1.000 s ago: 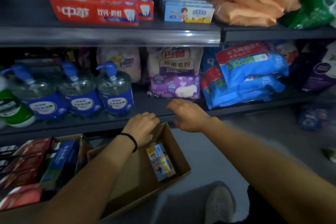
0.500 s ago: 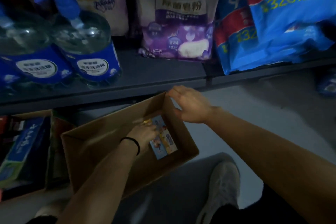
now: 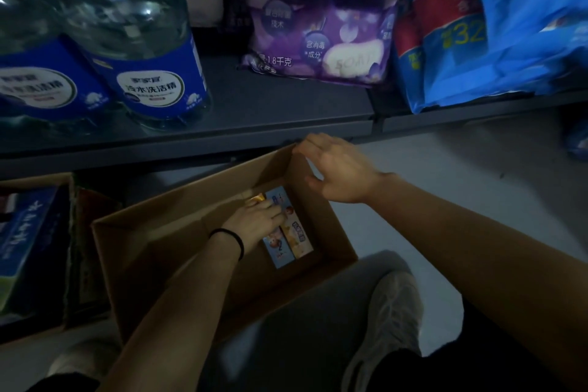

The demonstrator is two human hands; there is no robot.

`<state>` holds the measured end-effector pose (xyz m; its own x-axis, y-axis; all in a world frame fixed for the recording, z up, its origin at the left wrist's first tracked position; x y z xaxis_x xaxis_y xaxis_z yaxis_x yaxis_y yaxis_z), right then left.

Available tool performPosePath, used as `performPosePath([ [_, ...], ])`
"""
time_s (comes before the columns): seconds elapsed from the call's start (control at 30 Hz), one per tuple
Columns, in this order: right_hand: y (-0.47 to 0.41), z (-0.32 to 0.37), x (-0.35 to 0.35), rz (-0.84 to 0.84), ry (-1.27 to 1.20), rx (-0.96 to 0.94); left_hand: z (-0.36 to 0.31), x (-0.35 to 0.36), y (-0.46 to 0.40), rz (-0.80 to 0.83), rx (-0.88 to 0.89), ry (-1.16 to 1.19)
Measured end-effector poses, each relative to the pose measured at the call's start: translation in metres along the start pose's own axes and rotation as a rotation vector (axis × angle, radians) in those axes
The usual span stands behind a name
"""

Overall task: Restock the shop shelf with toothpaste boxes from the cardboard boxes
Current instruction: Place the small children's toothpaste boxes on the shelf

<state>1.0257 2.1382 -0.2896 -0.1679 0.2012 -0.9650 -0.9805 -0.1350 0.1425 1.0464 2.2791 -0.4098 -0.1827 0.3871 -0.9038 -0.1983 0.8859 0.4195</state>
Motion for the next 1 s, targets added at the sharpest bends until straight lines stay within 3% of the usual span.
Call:
performPosePath([
  [0.4,0.004,0.008,-0.001,0.002,-0.003,-0.003,0.008,0.007,0.013,0.002,-0.076,-0.018],
  [0.73,0.009,0.033,-0.017,-0.019,-0.010,-0.015,0.038,-0.021,0.059,0.020,-0.361,0.421],
  [1.0,0.019,0.063,-0.019,-0.011,-0.094,0.013,0.054,-0.050,0.115,-0.037,-0.511,0.490],
])
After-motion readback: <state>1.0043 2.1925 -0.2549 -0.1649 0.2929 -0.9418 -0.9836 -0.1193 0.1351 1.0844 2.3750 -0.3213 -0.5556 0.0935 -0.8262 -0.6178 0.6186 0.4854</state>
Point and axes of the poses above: each hand's wrist, its own y-axis away from the middle knuckle, its own x-axis out of the palm, z = x × y, the point moved 5 cm from there along -y, towards the middle knuckle, and after that the axes turned 6 degrees about -x, right-handed, at the moved point
